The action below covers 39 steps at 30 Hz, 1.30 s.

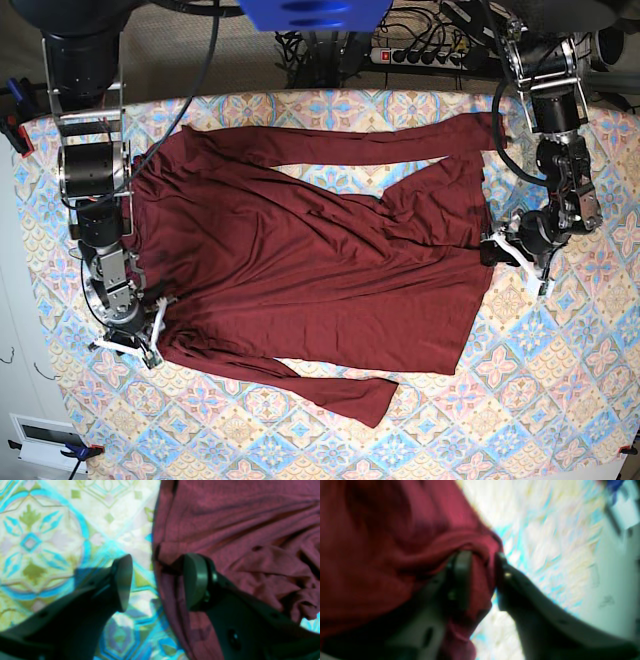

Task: Layout the t-shirt on the table in an organized manner, then fold the t-shirt properly
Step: 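Grasp the shirt side edges with both grippers and pull them outward, then move both grippers to the shirt shoulders and grasp them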

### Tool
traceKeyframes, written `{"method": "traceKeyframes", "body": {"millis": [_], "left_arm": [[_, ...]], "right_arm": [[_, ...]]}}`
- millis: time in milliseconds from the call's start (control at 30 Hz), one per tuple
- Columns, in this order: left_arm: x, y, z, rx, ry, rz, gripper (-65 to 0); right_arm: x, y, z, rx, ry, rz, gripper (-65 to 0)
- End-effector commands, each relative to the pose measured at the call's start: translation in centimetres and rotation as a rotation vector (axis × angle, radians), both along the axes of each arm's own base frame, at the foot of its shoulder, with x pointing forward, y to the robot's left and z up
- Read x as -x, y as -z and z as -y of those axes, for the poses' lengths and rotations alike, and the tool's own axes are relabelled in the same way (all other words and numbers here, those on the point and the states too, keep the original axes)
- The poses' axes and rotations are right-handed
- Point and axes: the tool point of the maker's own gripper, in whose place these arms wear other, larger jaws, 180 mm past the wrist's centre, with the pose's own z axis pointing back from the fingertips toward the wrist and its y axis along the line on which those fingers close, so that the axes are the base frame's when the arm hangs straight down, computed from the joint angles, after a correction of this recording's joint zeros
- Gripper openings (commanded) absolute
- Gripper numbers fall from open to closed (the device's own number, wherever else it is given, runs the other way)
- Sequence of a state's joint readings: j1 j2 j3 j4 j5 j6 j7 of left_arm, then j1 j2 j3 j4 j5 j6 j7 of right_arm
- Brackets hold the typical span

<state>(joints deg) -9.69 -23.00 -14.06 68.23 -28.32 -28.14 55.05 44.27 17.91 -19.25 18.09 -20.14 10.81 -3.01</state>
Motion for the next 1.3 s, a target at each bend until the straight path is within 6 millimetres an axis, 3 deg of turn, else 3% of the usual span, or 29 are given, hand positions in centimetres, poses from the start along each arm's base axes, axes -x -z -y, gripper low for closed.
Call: {"method": "traceKeyframes", "body": {"millis": [0,133,400,533,733,967,1100,1167,1267], "left_arm": [[-0.9,-1.8,-0.5,-0.012,0.003,0.057,-34.6],[-0.1,-1.9,0.2,-0.031,0.035,0.054,-34.6],[3.3,-3.4,2.1,-0.138,0.163,-0.013,-34.6],[6.1,-3.5,2.8,-0.194,0.219,-0.058,-34.6],[8.8,-3.1,2.5,-0.241,0.250,-0.126,-34.0],[10.4,-0.5,3.7,-0.182,0.230,-0.182,-34.6],[11.1,2.2,4.4,-0.152,0.227,-0.244,-35.3],[11.3,2.8,5.1,-0.181,0.262,-0.253,-42.0],[11.3,3.3,5.2,-0.230,0.292,-0.249,-63.4]], "right_arm": [[-1.8,-3.2,1.2,0.014,0.010,0.091,-40.9],[-1.8,-3.3,1.1,0.012,0.007,0.094,-33.3],[-1.5,-3.2,2.0,0.043,0.043,0.055,-37.3],[1.9,-0.8,4.1,0.106,0.049,0.008,-40.1],[6.0,0.3,3.9,0.172,0.031,-0.014,-40.3],[9.0,0.1,5.3,0.109,0.084,-0.025,-40.5],[11.8,1.9,5.8,-0.009,0.101,-0.130,-40.6],[12.9,1.9,5.6,-0.093,0.104,-0.158,-40.6],[14.3,1.2,4.7,-0.191,0.074,-0.200,-40.7]]}}
